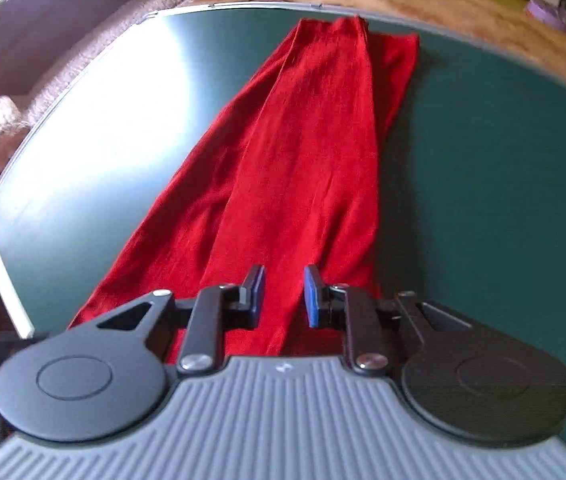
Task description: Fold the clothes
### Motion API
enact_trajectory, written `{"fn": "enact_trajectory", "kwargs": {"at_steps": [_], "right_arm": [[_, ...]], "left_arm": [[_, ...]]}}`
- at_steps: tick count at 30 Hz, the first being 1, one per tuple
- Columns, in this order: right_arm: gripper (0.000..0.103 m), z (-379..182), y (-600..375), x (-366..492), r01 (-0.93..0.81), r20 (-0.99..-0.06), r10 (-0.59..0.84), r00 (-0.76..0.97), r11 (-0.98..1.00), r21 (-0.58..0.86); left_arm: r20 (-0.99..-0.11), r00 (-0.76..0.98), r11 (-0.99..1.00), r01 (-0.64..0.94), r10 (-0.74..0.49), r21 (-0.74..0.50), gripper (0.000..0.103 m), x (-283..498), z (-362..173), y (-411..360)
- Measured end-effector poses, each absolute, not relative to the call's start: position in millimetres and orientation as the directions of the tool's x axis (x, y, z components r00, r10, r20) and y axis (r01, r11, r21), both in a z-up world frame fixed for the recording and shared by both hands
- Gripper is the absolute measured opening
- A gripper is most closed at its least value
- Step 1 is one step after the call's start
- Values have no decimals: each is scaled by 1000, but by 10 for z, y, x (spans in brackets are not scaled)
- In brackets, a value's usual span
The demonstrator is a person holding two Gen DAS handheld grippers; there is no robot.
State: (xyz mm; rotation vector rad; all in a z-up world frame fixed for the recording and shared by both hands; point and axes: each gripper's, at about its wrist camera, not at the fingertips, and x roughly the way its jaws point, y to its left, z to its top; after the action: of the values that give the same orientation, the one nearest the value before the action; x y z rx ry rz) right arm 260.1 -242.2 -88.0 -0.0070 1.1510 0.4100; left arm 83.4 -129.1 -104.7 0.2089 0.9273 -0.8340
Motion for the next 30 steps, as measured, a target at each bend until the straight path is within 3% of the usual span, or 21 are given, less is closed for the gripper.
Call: {"fn": "enact_trajectory", "kwargs": {"at_steps": [6, 12, 16, 18, 23, 28, 30], "right_arm": [[26, -1066, -2315, 2372, -323, -891, 259, 371, 936, 138], [26, -745, -2184, 2043, -326, -840, 360, 406, 916, 235], [27, -1018, -1869, 1770, -387, -883, 281, 376, 914, 126], [35, -1026, -1790, 1635, -415, -880, 260, 397, 906, 81], [36, -784, -1890, 1438, -341, -856, 352, 380, 913, 224], [38, -951, -1612, 1148, -401, -893, 183, 411, 916, 3], [38, -842, -1629, 1077, -374, -895, 183, 406, 927, 20]], "left_arm": [[-791, 347, 733, 656, -505, -180, 86, 829, -985, -1253], [-810, 428, 843, 520, -400, -141, 89, 696, -805, -892], [-843, 433, 902, 412, -319, -130, 87, 705, -885, -716], [-855, 430, 921, 369, -289, -126, 87, 718, -921, -643], [-869, 426, 952, 270, -251, -142, 88, 784, -1003, -484], [-873, 426, 948, 299, -237, -112, 88, 749, -1027, -549], [-870, 427, 945, 304, -247, -119, 88, 743, -994, -574]]}}
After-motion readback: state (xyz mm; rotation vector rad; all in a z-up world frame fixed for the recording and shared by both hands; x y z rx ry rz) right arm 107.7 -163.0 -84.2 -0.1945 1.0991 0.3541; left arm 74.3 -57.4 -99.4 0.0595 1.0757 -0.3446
